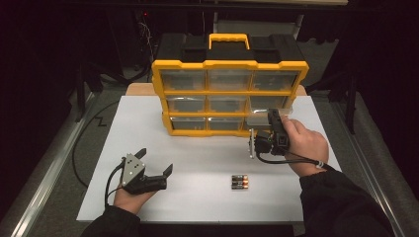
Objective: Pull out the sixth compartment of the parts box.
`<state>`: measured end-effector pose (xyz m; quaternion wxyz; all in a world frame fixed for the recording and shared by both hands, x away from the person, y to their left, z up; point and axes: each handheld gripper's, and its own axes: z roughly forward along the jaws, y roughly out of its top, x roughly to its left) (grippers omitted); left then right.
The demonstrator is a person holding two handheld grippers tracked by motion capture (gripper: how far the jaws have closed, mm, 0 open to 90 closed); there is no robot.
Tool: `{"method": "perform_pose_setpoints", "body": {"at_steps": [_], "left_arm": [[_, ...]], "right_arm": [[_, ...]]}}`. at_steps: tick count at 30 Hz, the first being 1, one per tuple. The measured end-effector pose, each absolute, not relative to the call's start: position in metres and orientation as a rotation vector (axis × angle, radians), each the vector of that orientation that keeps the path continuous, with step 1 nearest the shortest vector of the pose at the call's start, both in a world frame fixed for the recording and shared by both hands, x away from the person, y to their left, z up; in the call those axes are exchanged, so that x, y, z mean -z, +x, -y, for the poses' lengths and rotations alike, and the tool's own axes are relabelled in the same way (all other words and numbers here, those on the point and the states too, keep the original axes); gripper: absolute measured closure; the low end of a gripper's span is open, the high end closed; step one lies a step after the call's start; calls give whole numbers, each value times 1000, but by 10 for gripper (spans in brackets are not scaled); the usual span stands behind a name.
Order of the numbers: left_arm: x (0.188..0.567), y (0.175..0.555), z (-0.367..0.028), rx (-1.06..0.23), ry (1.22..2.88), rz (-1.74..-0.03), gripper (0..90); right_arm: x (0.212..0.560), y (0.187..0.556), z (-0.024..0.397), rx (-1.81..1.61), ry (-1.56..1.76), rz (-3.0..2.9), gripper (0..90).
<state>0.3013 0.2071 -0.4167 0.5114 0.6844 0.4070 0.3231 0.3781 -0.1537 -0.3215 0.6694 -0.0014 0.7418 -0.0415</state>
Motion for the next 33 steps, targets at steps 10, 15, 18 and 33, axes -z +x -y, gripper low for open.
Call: {"method": "perform_pose_setpoints", "body": {"at_steps": [10, 15, 18, 33], "left_arm": [[417, 301, -207, -776, 1645, -979, 3], [417, 301, -207, -775, 1645, -979, 3], [417, 301, -207, -776, 1645, -979, 3], [417, 301, -207, -774, 1645, -979, 3]], "right_arm": [[322, 372, 153, 96, 4, -1677, 799], [322, 368, 154, 99, -4, -1678, 798], [322, 366, 154, 99, 1, -1681, 798], [321, 356, 153, 104, 2, -1693, 796]]}}
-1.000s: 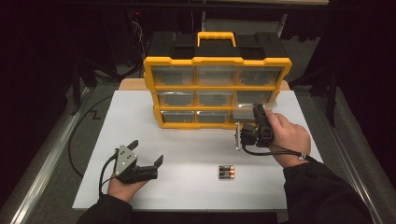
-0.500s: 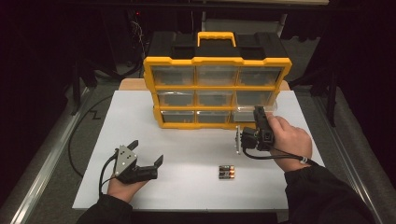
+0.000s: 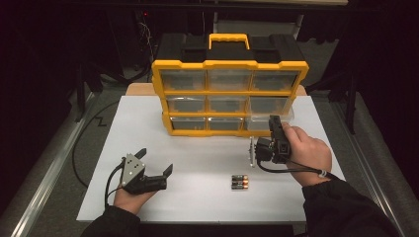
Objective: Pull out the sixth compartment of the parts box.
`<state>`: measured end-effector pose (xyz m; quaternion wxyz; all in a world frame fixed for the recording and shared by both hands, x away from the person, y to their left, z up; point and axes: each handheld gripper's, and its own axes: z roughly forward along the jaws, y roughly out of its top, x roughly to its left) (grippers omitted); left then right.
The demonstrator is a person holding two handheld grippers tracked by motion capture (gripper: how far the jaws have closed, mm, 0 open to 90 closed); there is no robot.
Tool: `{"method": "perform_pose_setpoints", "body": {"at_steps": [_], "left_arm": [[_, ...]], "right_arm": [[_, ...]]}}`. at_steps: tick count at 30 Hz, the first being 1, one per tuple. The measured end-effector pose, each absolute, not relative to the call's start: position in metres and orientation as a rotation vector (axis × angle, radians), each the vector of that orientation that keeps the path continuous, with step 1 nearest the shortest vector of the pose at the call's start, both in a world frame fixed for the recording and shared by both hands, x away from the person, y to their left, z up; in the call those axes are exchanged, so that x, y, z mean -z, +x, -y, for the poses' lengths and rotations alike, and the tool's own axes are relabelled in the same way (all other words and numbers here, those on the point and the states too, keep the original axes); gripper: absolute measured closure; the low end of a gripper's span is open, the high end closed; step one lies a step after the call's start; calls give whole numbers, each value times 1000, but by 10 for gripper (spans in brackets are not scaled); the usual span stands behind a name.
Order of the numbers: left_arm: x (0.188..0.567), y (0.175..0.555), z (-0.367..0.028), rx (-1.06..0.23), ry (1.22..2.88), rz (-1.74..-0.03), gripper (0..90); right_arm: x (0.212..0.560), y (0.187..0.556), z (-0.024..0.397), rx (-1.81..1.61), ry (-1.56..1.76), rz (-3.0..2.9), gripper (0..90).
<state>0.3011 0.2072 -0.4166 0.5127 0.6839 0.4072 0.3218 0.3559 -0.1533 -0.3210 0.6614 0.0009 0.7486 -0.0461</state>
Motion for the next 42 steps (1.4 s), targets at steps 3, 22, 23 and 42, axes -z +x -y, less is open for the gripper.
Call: {"method": "perform_pose_setpoints", "body": {"at_steps": [3, 22, 23, 42], "left_arm": [[417, 301, -207, -774, 1644, -979, 3], [416, 301, -208, -772, 1644, -980, 3], [416, 301, -208, -772, 1644, -980, 3], [416, 301, -207, -771, 1646, -977, 3]], "right_arm": [[321, 354, 153, 105, -5, -1692, 795], [322, 345, 154, 115, -12, -1691, 792], [322, 345, 154, 113, -13, -1690, 792], [322, 341, 153, 117, -20, -1689, 788]]}}
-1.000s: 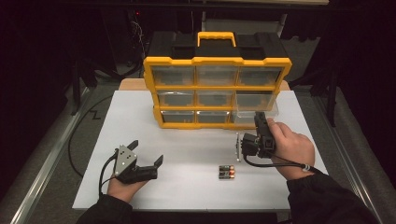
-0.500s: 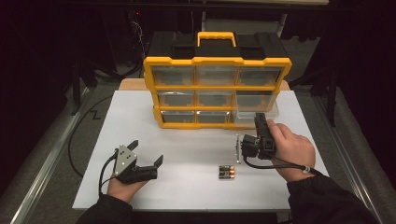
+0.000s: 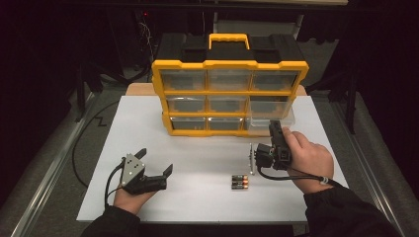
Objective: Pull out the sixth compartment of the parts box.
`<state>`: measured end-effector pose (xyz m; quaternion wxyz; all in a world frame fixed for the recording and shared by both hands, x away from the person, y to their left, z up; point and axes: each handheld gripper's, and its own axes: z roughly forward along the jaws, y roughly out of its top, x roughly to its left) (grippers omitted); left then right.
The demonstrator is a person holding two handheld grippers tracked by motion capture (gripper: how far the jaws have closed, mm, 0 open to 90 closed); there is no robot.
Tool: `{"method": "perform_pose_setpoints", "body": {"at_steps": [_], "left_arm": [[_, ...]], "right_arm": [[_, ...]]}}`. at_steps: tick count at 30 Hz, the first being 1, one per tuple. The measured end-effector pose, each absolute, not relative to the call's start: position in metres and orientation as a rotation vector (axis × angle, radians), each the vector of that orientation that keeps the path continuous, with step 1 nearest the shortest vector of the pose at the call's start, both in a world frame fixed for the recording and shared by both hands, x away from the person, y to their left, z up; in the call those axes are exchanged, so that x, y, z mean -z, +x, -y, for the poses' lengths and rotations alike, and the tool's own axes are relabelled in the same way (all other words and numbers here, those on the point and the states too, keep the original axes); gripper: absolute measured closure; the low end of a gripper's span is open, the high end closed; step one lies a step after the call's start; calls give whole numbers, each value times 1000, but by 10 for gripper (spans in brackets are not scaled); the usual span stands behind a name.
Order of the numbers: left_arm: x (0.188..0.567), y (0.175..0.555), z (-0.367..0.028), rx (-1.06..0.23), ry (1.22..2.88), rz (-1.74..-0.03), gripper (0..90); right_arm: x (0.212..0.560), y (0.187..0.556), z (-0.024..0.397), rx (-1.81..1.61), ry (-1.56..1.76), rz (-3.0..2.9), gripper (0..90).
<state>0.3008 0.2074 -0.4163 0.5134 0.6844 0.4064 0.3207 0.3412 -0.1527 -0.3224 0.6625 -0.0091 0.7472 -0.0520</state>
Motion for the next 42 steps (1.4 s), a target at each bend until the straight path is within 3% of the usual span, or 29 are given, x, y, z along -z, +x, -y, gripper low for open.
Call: {"method": "perform_pose_setpoints", "body": {"at_steps": [4, 12, 23, 42], "left_arm": [[416, 301, -208, -771, 1645, -979, 3], [416, 301, -208, -771, 1646, -978, 3], [417, 301, -207, -771, 1648, -978, 3], [417, 301, -206, -772, 1648, -978, 3]], "right_arm": [[323, 342, 153, 112, -17, -1686, 778], [322, 341, 157, 89, 18, -1716, 611], [332, 324, 164, 23, 9, -1729, 478], [363, 306, 168, -16, -28, -1743, 427]]}}
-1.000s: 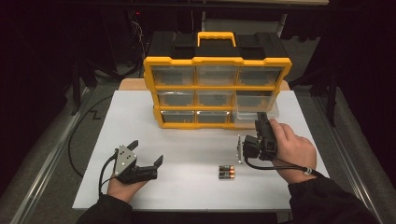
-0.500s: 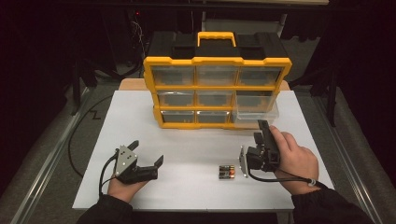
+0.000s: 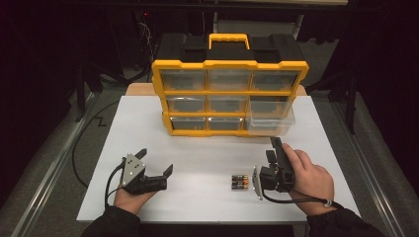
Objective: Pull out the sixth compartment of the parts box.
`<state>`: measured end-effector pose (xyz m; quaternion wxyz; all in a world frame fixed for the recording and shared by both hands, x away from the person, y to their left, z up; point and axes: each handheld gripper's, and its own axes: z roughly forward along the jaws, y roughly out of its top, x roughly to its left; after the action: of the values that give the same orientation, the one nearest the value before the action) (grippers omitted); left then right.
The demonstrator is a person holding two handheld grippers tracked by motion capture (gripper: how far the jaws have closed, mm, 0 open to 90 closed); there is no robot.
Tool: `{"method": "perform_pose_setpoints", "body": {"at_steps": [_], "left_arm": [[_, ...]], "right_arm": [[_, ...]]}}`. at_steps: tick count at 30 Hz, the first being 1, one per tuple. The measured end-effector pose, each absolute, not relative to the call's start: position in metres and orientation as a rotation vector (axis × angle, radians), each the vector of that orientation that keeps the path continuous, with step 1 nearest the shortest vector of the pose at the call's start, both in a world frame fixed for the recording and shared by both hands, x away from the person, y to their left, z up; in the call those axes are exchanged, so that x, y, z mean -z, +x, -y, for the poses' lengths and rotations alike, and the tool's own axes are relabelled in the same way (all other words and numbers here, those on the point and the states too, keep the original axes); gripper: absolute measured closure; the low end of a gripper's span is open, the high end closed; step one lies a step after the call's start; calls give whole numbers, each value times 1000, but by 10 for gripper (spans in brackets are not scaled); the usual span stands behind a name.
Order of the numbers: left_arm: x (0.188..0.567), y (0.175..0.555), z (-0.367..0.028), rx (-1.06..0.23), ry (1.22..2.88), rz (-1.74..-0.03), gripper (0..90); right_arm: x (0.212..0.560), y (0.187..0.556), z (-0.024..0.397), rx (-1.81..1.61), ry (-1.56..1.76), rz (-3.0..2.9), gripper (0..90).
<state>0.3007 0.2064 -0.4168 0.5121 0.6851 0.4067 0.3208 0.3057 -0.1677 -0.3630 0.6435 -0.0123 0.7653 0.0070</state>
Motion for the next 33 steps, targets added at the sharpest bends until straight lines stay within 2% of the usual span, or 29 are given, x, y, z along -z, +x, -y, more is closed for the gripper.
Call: {"method": "perform_pose_setpoints", "body": {"at_steps": [14, 25, 33], "left_arm": [[417, 301, -206, -771, 1649, -979, 3], [418, 301, -206, -769, 1655, -979, 3], [419, 302, -206, -768, 1652, -980, 3]], "right_arm": [[395, 301, 172, -16, -22, -1790, 399], [418, 302, 176, -86, 26, -1822, 254], [425, 302, 181, -123, -44, -1842, 100]]}}
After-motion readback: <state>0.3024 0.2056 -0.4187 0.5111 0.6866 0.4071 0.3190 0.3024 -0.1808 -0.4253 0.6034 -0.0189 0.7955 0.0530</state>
